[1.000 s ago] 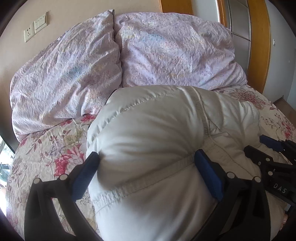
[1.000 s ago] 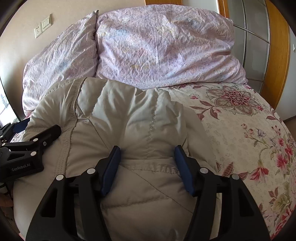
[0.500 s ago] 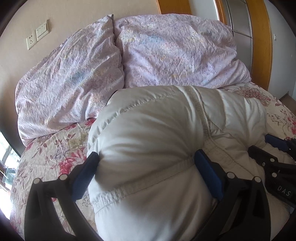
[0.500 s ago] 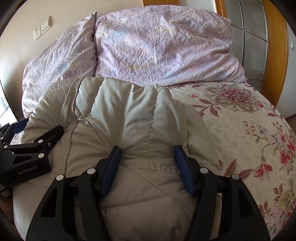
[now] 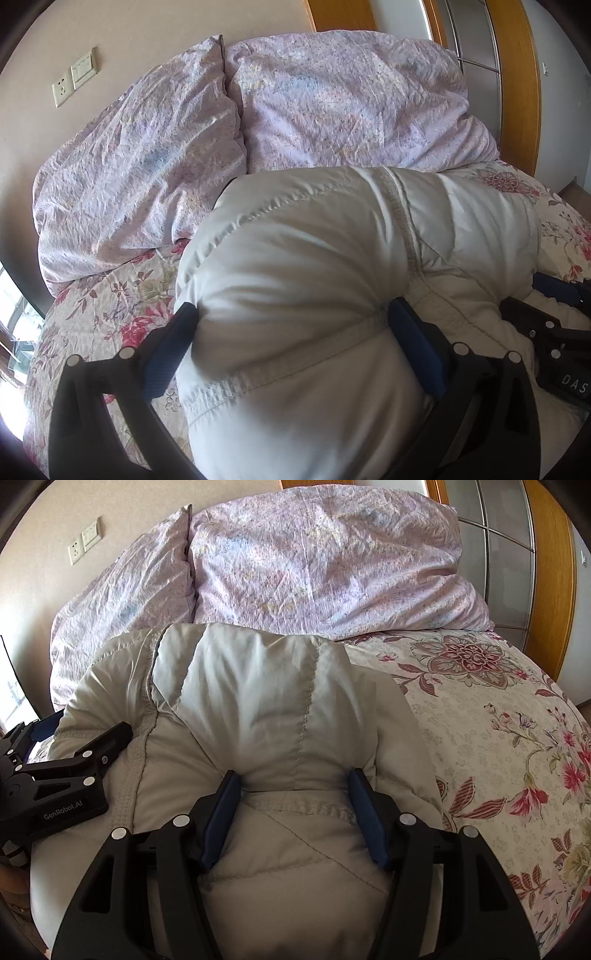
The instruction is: Fold large clothes
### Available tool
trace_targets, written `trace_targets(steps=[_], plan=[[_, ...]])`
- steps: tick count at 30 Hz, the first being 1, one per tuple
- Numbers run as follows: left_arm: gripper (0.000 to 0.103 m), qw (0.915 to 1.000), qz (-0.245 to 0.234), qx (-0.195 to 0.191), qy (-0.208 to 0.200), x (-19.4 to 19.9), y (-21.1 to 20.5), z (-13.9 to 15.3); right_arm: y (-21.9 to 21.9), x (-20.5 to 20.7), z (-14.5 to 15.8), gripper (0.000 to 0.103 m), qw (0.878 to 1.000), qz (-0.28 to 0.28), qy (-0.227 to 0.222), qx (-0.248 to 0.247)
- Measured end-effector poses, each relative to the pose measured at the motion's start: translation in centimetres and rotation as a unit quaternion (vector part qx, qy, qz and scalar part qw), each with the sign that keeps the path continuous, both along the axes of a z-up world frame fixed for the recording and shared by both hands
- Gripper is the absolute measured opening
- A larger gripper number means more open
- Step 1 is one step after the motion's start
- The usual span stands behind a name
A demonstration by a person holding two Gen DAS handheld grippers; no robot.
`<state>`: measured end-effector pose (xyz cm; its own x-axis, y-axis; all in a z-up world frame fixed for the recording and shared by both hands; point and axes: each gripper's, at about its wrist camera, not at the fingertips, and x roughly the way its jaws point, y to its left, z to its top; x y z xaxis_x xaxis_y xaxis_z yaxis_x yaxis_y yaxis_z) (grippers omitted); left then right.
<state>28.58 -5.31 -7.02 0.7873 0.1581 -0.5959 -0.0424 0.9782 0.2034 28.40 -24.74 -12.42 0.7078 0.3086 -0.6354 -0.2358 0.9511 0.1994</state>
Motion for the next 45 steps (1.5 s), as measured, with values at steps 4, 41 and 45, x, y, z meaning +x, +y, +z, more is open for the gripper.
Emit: trace_targets(steps=[4,41,45], plan=[[0.101,0.9937,-0.029,-0.107,0.017,-1.8,3.5,1.4,-0.9,0.0,2.3,0.081,0.999,0.017,0.05,0.007],[0.101,0.8609,-0.105,-0.47,0.165,-1.1,14.7,-2.9,-2.8,7.1,-2.7,0.102,0.899,0.158,0.351,0.206],[0.101,0.8572,-0.121,-0.473,0.164,-1.5,14.7,-3.2,-2.3,6.9,-2.7,0.102,0.899,0.177,0.341,0.21]])
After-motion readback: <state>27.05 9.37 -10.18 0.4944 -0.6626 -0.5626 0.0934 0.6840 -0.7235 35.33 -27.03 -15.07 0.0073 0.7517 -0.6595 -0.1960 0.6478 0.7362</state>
